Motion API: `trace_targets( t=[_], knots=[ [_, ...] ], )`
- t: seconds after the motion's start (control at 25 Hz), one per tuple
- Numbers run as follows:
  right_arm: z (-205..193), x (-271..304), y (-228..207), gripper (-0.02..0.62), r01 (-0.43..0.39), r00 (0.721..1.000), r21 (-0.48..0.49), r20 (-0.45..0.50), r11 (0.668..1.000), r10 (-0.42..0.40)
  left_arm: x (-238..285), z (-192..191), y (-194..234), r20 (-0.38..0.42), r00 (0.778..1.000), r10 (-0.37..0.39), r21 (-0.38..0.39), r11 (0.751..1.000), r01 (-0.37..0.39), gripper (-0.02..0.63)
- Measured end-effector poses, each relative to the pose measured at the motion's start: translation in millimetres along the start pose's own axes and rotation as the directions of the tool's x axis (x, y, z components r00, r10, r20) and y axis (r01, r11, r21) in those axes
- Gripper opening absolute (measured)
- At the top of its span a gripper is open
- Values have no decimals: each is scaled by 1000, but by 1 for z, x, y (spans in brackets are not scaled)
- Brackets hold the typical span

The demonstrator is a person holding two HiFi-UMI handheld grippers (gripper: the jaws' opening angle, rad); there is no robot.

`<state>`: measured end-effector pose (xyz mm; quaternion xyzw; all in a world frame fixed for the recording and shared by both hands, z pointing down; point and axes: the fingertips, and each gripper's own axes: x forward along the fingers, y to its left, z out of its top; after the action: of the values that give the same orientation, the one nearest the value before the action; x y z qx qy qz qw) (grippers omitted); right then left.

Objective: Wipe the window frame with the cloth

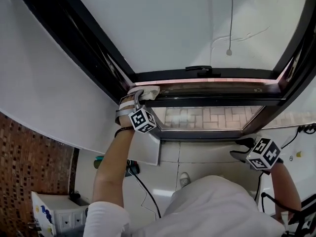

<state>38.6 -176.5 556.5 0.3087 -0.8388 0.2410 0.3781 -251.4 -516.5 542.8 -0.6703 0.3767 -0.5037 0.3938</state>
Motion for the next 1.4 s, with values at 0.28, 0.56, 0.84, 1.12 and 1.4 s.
trace_targets(
  t=[0.28, 0.56, 0.84, 1.12, 1.4],
  knots=[
    [1, 6, 9, 195, -7, 1000, 32, 10, 999, 7, -5, -4, -26, 55, 994, -92, -115, 988, 98, 87],
    [-2, 11, 19, 195, -21, 1000, 48, 19, 999, 20, -17, -6, -32, 107, 986, -127, -278, 948, 152, 87],
    [-2, 12, 19, 195, -26, 999, 51, 33, 998, 25, -37, 1, -54, 128, 971, -200, -223, 948, 225, 87],
    [-1, 13, 21, 195, -39, 998, 44, 46, 998, 37, -64, 15, -77, 133, 951, -278, -117, 949, 294, 87],
    [-13, 4, 12, 195, -27, 998, 46, 51, 999, 25, -93, 88, -65, 168, 948, -271, -31, 960, 279, 89]
  ],
)
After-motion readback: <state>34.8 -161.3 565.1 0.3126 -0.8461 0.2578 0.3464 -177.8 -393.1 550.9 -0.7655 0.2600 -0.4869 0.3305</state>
